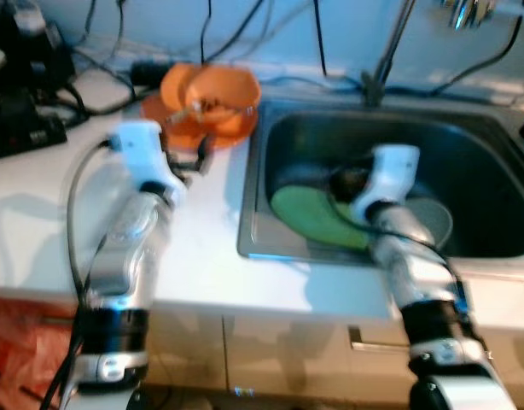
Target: Kitchen organization
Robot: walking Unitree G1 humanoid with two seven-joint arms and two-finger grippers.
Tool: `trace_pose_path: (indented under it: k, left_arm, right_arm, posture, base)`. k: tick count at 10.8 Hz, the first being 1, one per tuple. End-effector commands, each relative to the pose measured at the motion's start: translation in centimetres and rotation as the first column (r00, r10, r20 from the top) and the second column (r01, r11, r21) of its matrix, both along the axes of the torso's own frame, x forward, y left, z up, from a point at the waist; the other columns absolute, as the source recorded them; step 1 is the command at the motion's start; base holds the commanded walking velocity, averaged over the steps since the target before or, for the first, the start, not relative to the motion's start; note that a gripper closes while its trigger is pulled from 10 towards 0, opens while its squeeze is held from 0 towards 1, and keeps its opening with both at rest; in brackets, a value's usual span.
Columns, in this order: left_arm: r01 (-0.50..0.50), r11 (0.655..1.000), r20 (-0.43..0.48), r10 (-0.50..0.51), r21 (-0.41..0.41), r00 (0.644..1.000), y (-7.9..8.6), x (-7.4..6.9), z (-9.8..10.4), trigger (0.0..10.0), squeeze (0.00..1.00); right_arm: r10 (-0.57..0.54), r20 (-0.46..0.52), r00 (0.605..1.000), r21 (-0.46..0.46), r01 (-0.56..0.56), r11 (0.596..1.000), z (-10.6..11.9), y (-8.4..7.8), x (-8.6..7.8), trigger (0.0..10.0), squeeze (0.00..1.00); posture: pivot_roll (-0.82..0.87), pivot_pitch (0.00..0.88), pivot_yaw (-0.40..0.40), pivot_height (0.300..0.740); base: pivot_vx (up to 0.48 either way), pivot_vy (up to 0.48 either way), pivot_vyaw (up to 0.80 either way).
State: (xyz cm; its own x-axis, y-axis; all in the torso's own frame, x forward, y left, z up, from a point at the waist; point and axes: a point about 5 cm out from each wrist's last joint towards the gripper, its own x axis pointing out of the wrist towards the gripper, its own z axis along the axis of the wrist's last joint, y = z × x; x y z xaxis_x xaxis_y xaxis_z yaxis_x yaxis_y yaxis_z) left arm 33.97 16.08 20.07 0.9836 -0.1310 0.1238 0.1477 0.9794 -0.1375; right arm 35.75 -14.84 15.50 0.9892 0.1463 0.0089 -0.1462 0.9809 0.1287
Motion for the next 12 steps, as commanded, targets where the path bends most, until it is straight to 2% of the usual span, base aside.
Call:
trace_pose_path:
  k: [1,2,3,4,7,9,11,12]
  left_arm:
    - [-0.015,1.000,0.008,0.015,0.011,1.000,0.5,0.0,0.3,10.0,0.00]
    - [-0.010,1.000,0.002,0.010,0.012,1.000,0.4,0.0,0.3,10.0,0.00]
    - [-0.008,1.000,-0.010,0.008,0.022,1.000,0.5,0.2,0.2,10.0,0.00]
    - [-0.010,1.000,-0.017,0.010,0.026,1.000,0.6,0.3,0.2,10.0,0.00]
    - [-0.009,0.999,-0.031,0.011,0.037,0.999,0.7,0.8,0.2,10.0,0.00]
    - [-0.008,0.999,-0.056,0.011,0.053,0.998,0.8,1.4,0.1,10.0,0.00]
    - [0.022,0.994,-0.069,-0.014,0.110,0.997,0.6,2.5,0.4,10.0,0.00]
    - [0.054,0.985,-0.060,-0.045,0.163,0.997,0.4,3.2,0.7,10.0,0.00]
  right_arm:
    - [0.016,0.009,1.000,0.005,-0.016,1.000,0.3,0.6,0.0,10.0,0.12]
    - [0.020,0.009,1.000,0.006,-0.020,1.000,0.3,0.6,-0.1,10.0,0.09]
    - [0.043,0.007,0.999,0.012,-0.043,0.999,0.4,0.7,-0.2,10.0,0.00]
    - [0.057,0.005,0.998,0.018,-0.057,0.998,0.5,0.8,-0.2,10.0,0.00]
    - [0.224,-0.007,0.974,0.022,-0.224,0.974,0.7,1.7,-0.8,10.0,0.00]
    - [0.412,-0.027,0.911,0.025,-0.411,0.911,0.8,2.6,-2.0,10.0,0.00]
    - [0.497,-0.016,0.867,0.009,-0.497,0.868,1.3,2.9,-3.0,10.0,0.00]
    - [0.539,-0.018,0.842,0.008,-0.539,0.842,1.6,3.2,-3.7,10.0,0.00]
  posture:
    - [0.13,0.057,-0.038,0.740]
    - [0.13,0.057,-0.038,0.740]
    - [0.13,0.059,-0.035,0.740]
    - [0.13,0.059,-0.035,0.740]
    - [0.13,0.062,-0.033,0.740]
    - [0.12,0.066,-0.030,0.740]
    - [0.12,0.081,-0.023,0.740]
    - [0.11,0.098,-0.020,0.740]
  base:
    - [0.000,0.000,0.00]
    - [0.000,0.000,0.00]
    - [0.000,0.000,0.00]
    - [0.000,0.000,0.00]
    - [0.000,0.000,0.00]
    - [0.000,0.000,0.00]
    - [0.000,0.000,0.00]
    - [0.000,0.000,0.00]
